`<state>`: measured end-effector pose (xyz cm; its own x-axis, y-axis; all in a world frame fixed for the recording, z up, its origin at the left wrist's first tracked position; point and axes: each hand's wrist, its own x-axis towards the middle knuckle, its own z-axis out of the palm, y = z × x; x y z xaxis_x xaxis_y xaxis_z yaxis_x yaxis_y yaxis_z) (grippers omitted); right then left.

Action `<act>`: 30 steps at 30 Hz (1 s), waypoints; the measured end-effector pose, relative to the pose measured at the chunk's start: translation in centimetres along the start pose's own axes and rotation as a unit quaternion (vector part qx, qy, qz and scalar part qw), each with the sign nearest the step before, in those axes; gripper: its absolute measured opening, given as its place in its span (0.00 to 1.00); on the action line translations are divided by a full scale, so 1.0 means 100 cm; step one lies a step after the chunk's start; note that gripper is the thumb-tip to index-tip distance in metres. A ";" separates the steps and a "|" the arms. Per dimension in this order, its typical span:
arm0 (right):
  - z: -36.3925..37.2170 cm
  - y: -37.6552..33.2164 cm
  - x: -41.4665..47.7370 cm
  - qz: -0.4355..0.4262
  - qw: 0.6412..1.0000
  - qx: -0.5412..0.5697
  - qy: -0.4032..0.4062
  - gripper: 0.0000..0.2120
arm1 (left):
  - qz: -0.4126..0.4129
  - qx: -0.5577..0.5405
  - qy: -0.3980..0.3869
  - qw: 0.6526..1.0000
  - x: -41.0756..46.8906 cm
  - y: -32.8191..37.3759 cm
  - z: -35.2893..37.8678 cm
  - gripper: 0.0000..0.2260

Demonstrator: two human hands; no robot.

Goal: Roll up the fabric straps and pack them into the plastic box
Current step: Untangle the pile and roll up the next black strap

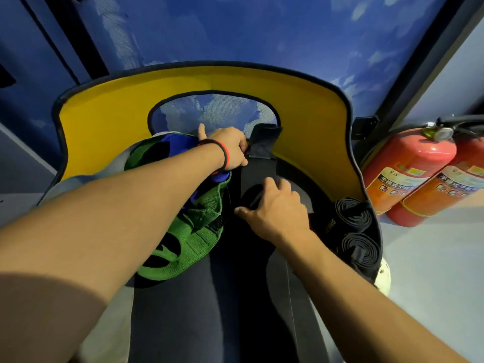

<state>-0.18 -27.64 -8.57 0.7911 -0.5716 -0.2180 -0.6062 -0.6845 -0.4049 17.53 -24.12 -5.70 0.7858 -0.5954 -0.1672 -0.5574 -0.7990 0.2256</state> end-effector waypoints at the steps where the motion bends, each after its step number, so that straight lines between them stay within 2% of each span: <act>1: 0.004 -0.002 0.000 0.007 0.999 -0.030 -0.021 0.39 | -0.008 0.005 -0.004 1.000 0.007 -0.002 0.001 0.08; 5: 0.020 -0.008 0.003 -0.005 0.996 -0.086 -0.029 0.44 | -0.033 0.039 -0.009 0.999 0.024 -0.008 0.005 0.07; 9: 0.025 -0.008 0.009 -0.015 0.995 -0.095 -0.006 0.41 | -0.062 0.112 -0.001 0.992 0.036 -0.010 0.020 0.06; 12: 0.026 -0.005 0.012 -0.025 0.993 -0.116 0.018 0.41 | -0.077 0.115 0.027 0.990 0.042 -0.009 0.024 0.10; 15: 0.026 0.000 0.014 -0.031 0.993 -0.114 0.023 0.44 | -0.058 0.087 0.076 0.992 0.036 -0.011 0.012 0.13; 18: 0.022 0.004 0.010 -0.031 0.998 -0.058 0.000 0.46 | 0.001 -0.003 0.148 0.989 0.003 -0.012 -0.007 0.10; 20: 0.019 0.008 0.000 -0.037 0.999 -0.028 -0.014 0.46 | 0.037 -0.076 0.165 0.983 -0.036 -0.015 -0.016 0.07; 24: 0.014 0.021 -0.032 -0.063 0.997 -0.005 -0.051 0.42 | 0.080 -0.167 0.108 0.977 -0.124 -0.021 -0.017 0.03; 30: 0.009 0.046 -0.083 -0.093 0.991 -0.029 -0.087 0.36 | 0.043 -0.228 -0.063 0.971 -0.218 -0.011 0.019 0.11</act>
<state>-9.47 -25.64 -9.44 0.8887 -0.3499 -0.2963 -0.4483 -0.7985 -0.4018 0.55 -10.42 -4.16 0.6865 -0.6868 -0.2388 -0.4198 -0.6425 0.6410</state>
